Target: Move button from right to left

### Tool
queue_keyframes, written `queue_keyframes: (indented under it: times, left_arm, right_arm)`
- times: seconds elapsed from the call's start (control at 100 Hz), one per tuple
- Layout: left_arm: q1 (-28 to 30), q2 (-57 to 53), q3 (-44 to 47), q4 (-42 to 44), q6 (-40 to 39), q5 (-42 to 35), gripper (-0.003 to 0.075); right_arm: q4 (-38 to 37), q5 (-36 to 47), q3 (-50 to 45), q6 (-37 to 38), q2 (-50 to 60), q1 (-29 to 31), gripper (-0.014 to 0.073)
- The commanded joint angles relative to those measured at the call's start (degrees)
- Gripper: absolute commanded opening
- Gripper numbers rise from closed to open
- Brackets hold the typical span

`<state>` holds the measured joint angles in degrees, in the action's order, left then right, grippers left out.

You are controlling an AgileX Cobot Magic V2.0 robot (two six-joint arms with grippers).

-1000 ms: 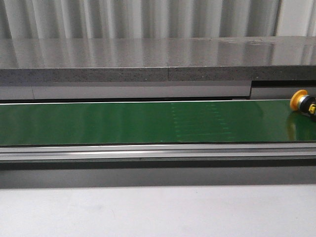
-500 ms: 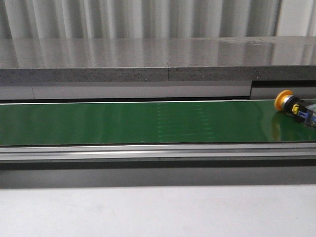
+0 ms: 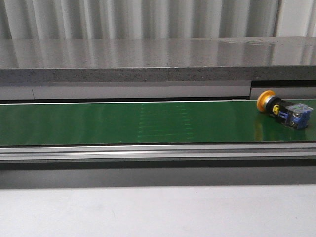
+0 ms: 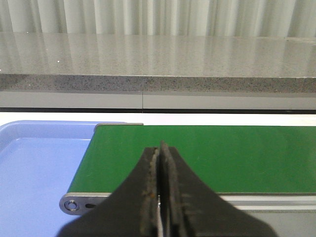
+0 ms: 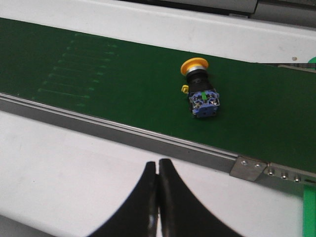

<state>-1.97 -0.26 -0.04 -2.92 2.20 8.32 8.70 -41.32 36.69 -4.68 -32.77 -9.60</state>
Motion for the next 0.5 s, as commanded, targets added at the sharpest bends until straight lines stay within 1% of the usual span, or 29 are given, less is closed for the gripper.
queue_keyframes:
  times: [0.0,0.29,0.44,0.49]
  left_arm:
    - [0.2,-2.0,1.4,-0.1,-0.4,-5.5,-0.0020]
    - [0.2,-2.0,1.4,-0.1,-0.4,-6.3,-0.0020]
    - [0.2,-2.0,1.3,-0.4,-0.4,-9.8,-0.0020]
    - [0.2,-2.0,0.9,-0.4,-0.4,-9.9,-0.0020]
  right_arm:
    - [0.4,4.0,-1.1,-0.6,4.5,0.0,-0.0067]
    - [0.4,4.1,-6.7,-0.6,18.9,0.0,-0.0067]
    - [0.4,3.9,-7.7,-0.6,21.8,0.0,-0.0067]
    - [0.4,3.8,-7.7,-0.6,21.8,0.0,-0.0067]
